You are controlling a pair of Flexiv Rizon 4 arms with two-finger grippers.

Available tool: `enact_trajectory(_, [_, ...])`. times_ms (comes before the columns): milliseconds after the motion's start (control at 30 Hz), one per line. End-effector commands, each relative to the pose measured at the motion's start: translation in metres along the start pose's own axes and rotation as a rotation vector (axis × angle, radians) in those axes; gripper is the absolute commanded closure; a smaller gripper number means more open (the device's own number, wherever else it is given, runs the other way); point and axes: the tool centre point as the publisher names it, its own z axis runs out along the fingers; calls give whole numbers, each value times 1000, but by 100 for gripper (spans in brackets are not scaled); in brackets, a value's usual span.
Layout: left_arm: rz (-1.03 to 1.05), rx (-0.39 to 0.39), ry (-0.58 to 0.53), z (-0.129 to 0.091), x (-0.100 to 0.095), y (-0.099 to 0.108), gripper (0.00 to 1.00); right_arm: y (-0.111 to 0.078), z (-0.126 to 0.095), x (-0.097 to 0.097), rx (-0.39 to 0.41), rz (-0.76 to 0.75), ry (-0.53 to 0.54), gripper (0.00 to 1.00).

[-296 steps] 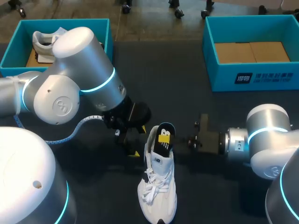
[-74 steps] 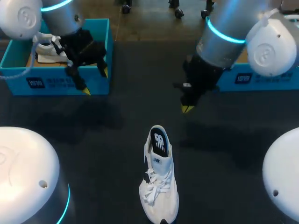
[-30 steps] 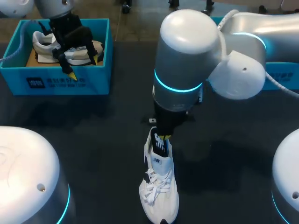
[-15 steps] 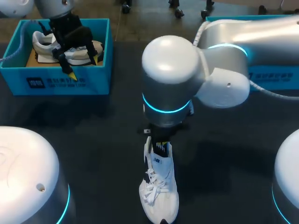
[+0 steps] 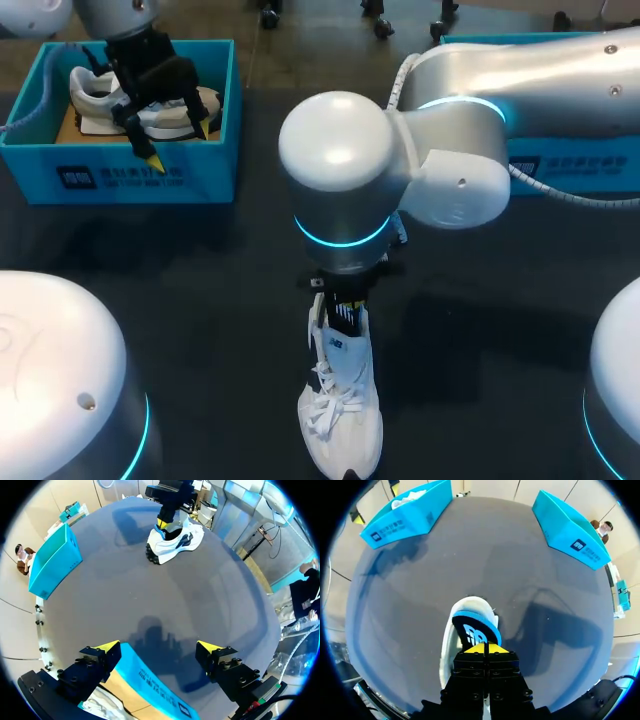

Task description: Take the shoe out of the shoebox, open the shoe tongue, remove and reinsert the insole, then place the shoe into the shoebox

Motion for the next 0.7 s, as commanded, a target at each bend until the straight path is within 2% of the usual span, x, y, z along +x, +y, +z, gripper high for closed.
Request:
enact_trajectory(33, [0, -3, 2, -1, 0, 0, 0, -9, 19, 12, -35, 82, -39, 100])
enact_trajectory(267, [0, -3, 2, -1, 0, 0, 0, -10, 39, 15, -19, 81, -6, 100])
enact_trajectory(433, [0, -3, 2, -1, 0, 0, 0, -10, 44, 15, -5, 90, -10, 100])
enact_trajectory(700, [0, -3, 2, -1, 0, 0, 0, -13, 24, 20, -38, 82, -90, 100])
